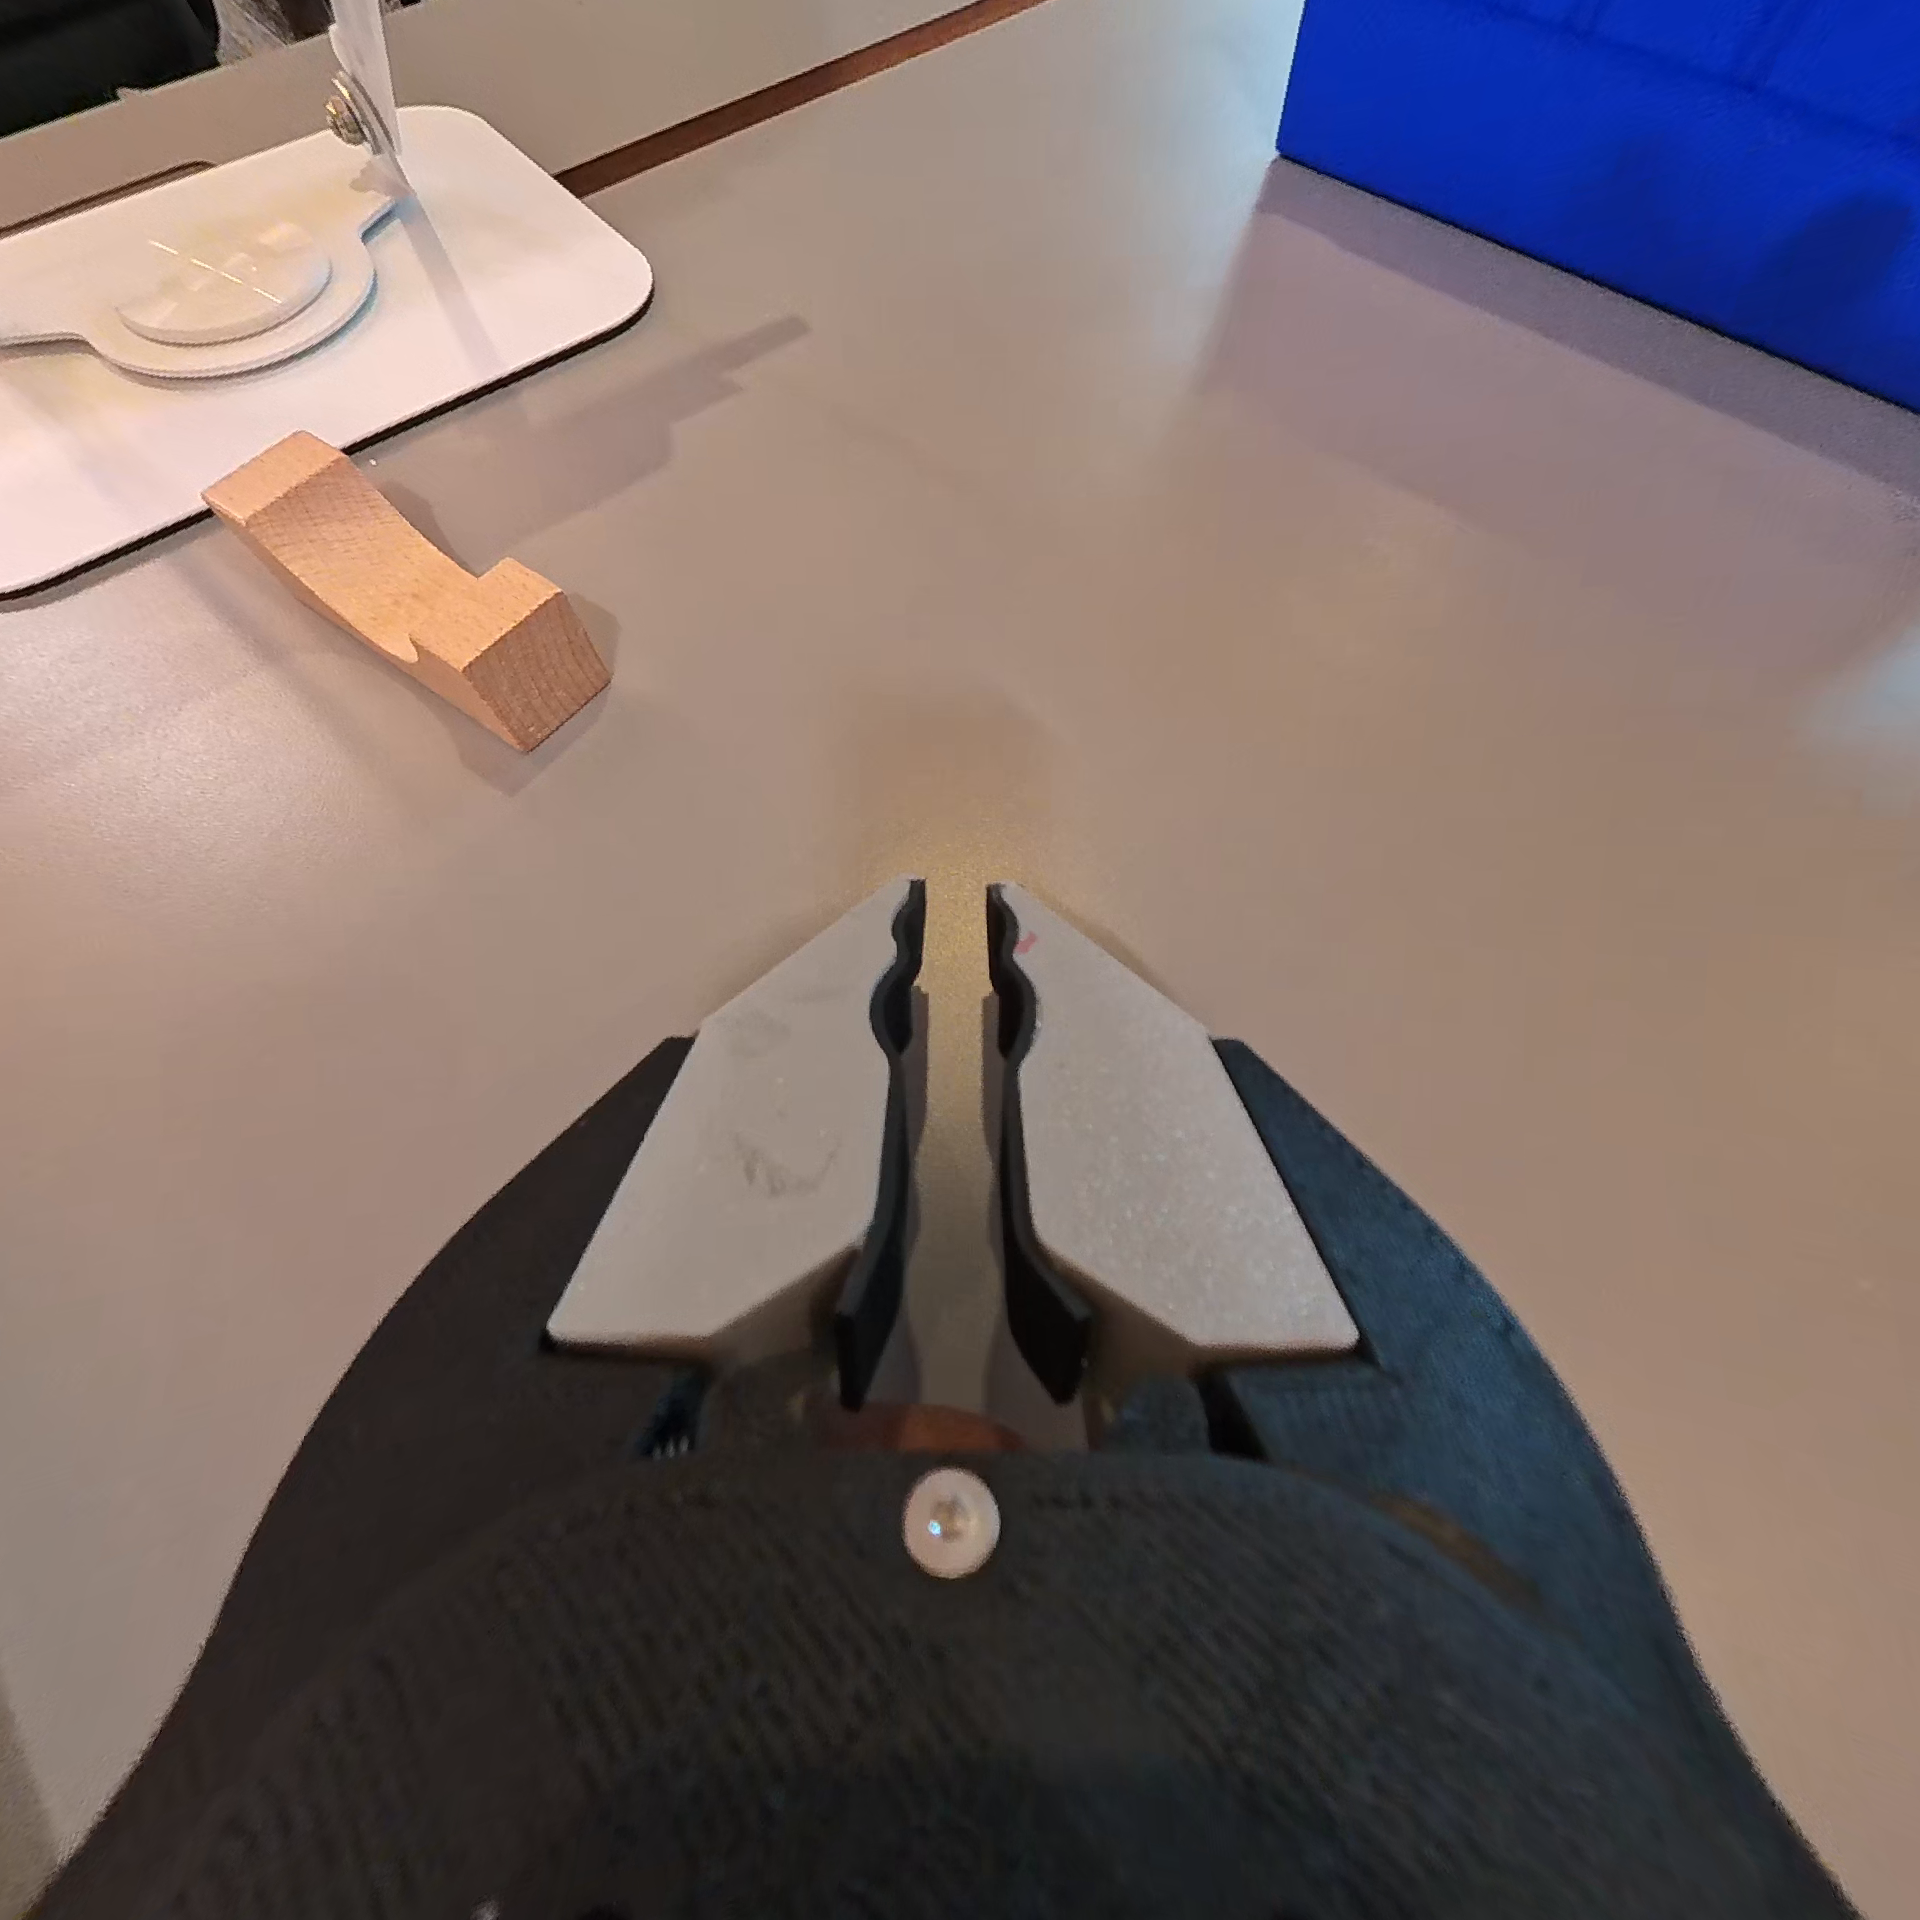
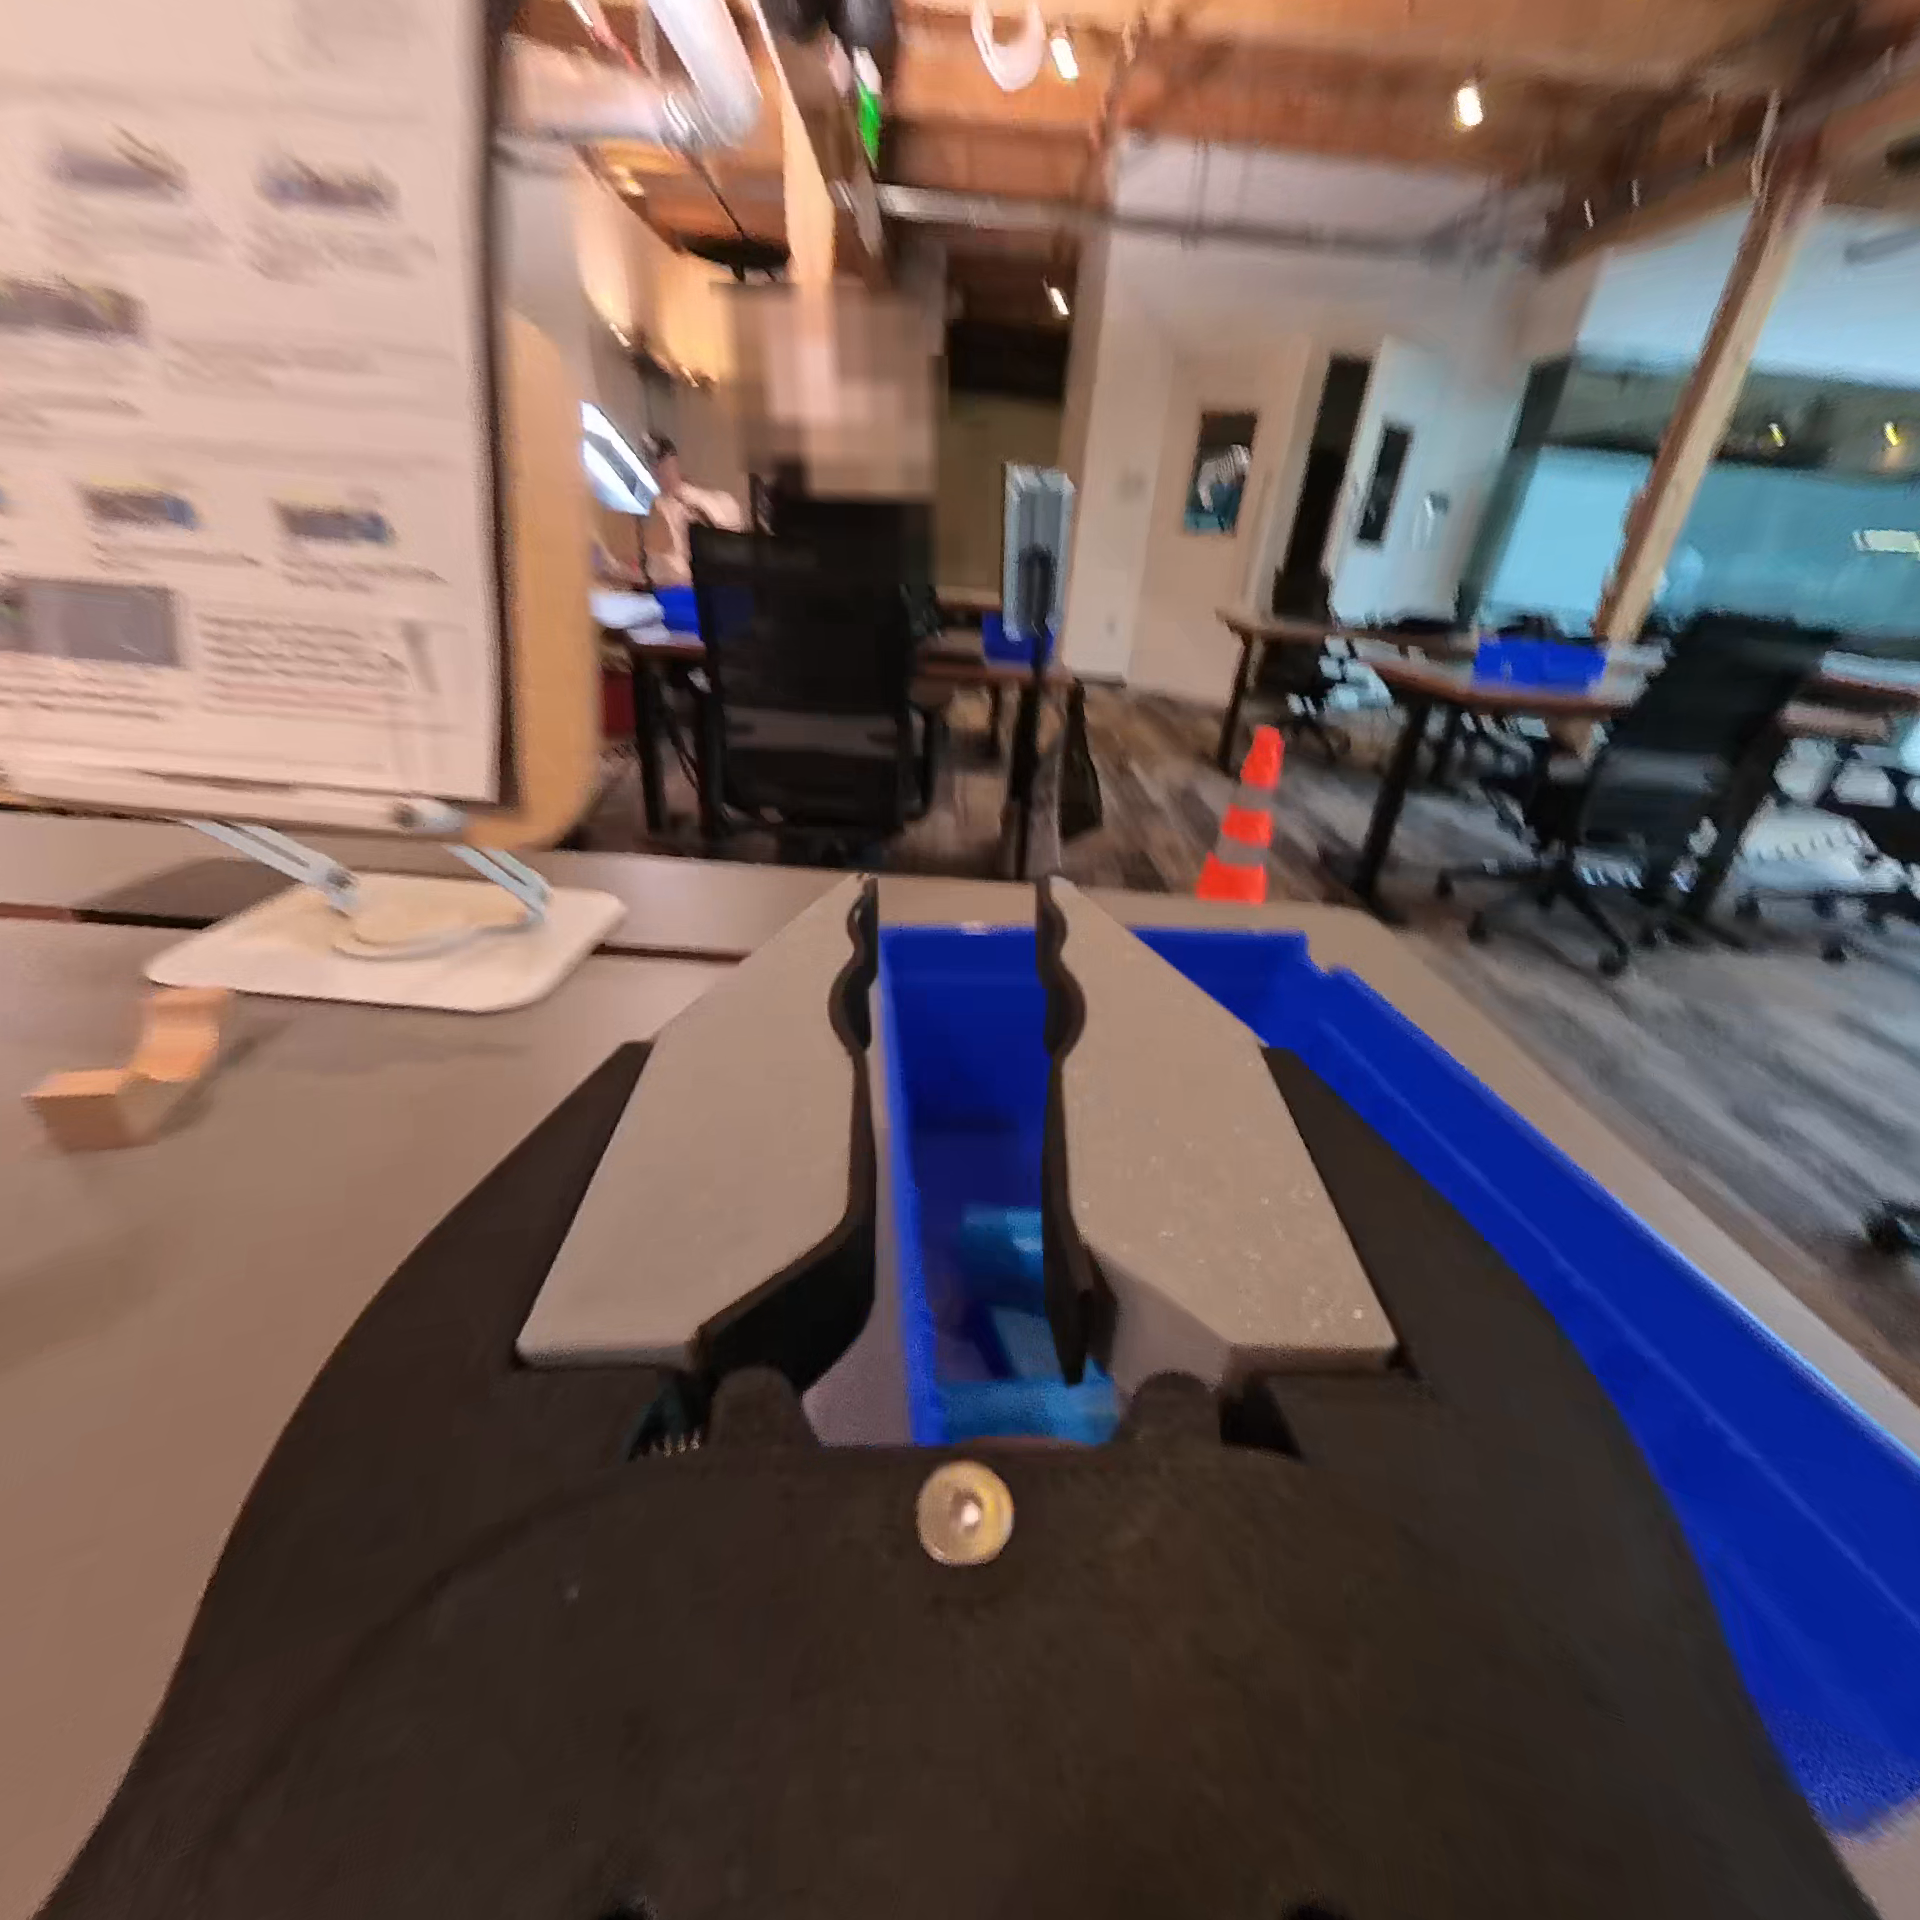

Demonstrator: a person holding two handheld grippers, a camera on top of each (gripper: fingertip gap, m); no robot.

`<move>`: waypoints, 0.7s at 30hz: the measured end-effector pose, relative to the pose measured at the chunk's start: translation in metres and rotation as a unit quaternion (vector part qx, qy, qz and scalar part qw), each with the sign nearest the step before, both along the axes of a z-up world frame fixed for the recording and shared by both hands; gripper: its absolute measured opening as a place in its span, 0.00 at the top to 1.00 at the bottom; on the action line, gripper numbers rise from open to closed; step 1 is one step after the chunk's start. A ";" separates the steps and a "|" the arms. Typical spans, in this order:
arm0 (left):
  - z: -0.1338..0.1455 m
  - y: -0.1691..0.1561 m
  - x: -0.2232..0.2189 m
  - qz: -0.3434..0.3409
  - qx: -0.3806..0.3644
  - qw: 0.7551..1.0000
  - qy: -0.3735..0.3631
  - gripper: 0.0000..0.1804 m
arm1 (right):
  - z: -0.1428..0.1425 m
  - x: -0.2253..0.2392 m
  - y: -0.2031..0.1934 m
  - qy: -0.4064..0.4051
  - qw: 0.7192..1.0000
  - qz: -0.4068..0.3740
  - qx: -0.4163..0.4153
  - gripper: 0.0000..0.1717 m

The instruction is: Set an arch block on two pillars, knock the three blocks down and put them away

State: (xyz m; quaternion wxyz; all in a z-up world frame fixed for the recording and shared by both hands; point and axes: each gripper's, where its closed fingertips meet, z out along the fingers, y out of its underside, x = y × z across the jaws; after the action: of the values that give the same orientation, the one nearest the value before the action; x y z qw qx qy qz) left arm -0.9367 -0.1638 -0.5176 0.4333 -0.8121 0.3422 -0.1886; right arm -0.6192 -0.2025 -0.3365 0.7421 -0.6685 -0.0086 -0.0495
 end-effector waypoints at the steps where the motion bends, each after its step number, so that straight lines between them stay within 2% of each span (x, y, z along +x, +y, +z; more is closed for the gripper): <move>1: 0.000 0.000 0.000 0.001 -0.001 1.000 -0.001 0.95 | 0.010 -0.016 -0.004 -0.006 0.999 0.023 0.023 0.84; 3: 0.000 0.002 -0.003 0.011 -0.004 1.000 -0.005 0.95 | 0.020 -0.054 -0.007 -0.017 0.997 0.068 0.042 0.84; 5: 0.000 0.007 -0.010 0.032 -0.012 0.999 -0.011 0.95 | 0.015 -0.099 0.000 -0.012 0.992 0.123 0.027 0.82; 9: -0.002 0.017 -0.028 0.079 -0.038 0.996 -0.034 0.95 | -0.041 -0.202 0.029 0.020 0.958 0.269 -0.098 0.70; 11: 0.003 0.025 -0.037 0.107 -0.028 0.993 -0.045 0.92 | -0.072 -0.241 0.043 0.011 0.937 0.307 -0.167 0.66; 13: 0.016 0.035 -0.051 0.148 0.016 0.987 -0.058 0.84 | -0.100 -0.267 0.061 -0.018 0.928 0.311 -0.204 0.66; 15: 0.029 0.041 -0.064 0.179 0.051 0.980 -0.072 0.83 | -0.126 -0.291 0.078 -0.038 0.919 0.309 -0.241 0.64; 21: 0.047 0.048 -0.087 0.233 0.079 0.963 -0.111 0.74 | -0.154 -0.332 0.127 -0.137 0.924 0.233 -0.272 0.64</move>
State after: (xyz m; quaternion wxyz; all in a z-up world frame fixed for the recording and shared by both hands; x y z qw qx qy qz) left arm -1.0236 -0.1158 -0.4711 0.5635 -0.8064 0.1077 -0.1436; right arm -0.9507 -0.0753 -0.4908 0.5140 -0.8104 -0.2784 0.0383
